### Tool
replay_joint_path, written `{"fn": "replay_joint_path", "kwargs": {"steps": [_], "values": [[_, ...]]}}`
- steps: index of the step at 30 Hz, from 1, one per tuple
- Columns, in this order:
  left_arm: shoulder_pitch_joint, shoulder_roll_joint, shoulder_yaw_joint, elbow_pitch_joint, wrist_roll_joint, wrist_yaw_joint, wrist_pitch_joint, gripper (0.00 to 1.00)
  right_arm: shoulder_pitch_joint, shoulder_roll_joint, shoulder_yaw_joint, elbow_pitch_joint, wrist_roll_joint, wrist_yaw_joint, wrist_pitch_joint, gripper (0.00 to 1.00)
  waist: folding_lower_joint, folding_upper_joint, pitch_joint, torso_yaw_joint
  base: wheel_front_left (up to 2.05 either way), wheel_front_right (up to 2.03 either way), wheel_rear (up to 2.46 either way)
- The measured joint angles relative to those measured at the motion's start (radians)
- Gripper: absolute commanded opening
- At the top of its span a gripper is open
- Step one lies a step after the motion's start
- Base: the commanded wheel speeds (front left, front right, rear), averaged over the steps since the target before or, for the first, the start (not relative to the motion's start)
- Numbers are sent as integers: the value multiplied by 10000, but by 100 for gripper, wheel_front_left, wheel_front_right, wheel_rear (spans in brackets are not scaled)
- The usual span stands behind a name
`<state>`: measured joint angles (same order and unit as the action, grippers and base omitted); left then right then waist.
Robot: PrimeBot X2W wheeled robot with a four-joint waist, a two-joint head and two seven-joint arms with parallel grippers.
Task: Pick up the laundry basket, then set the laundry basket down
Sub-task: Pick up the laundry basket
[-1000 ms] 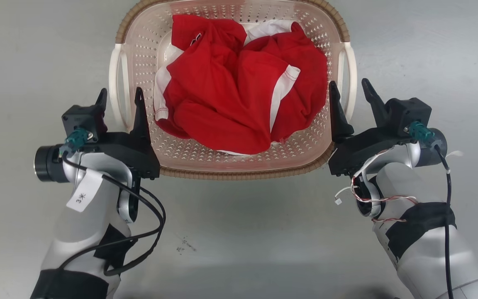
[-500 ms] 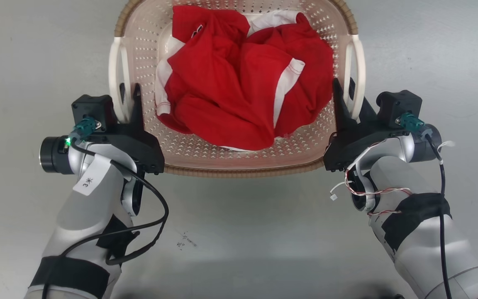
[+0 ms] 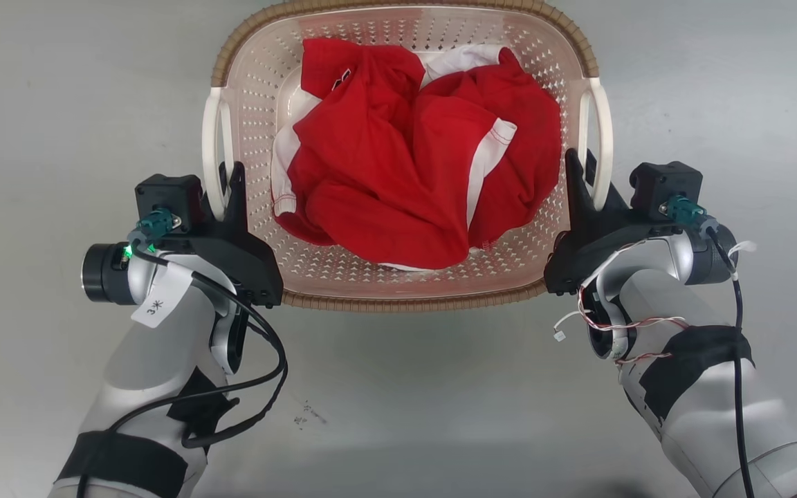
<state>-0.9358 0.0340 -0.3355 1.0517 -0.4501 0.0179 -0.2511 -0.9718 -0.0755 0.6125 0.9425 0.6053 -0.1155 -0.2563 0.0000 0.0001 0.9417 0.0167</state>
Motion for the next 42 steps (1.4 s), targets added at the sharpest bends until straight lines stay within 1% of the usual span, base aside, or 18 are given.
{"fn": "replay_joint_path", "kwargs": {"steps": [7, 9, 17, 20, 33, 38, 42], "values": [[36, 8, -380, 127, -472, 84, 0, 0, 47, -12, 334, 236, 441, -6, 0, 0, 0, 0, -435, -41, 0, 0, 0], [97, 8, -474, 163, -548, 84, 0, 0, 95, -12, 420, 290, 543, -67, 0, 0, 0, 0, -594, -51, 0, 0, 0], [617, -13, -903, 360, -1060, 113, 2, 0, 607, 17, 805, 581, 1030, -73, -2, 0, 0, 0, -1403, -82, 0, 0, 0], [786, -19, -1028, 454, -1141, 169, 2, 0, 820, 38, 978, 639, 1210, -73, -2, 0, -1, 0, -1780, -90, 0, 0, 0], [1867, -19, -1630, 957, -1691, 173, 19, 0, 2005, 54, 1996, 708, 2159, -77, 117, 0, -1, -1, -3592, -99, 0, 0, 0], [2564, -17, -1977, 1064, -1952, 171, 186, 0, 2674, 58, 2458, 767, 2548, -75, 533, 0, -2, -2, -4475, -105, 0, 0, 0], [2971, -17, -2243, 1108, -2245, 169, 424, 0, 3197, 67, 2625, 734, 3068, -75, 802, 0, -2, -2, -5063, -107, 0, 0, 0]]}}
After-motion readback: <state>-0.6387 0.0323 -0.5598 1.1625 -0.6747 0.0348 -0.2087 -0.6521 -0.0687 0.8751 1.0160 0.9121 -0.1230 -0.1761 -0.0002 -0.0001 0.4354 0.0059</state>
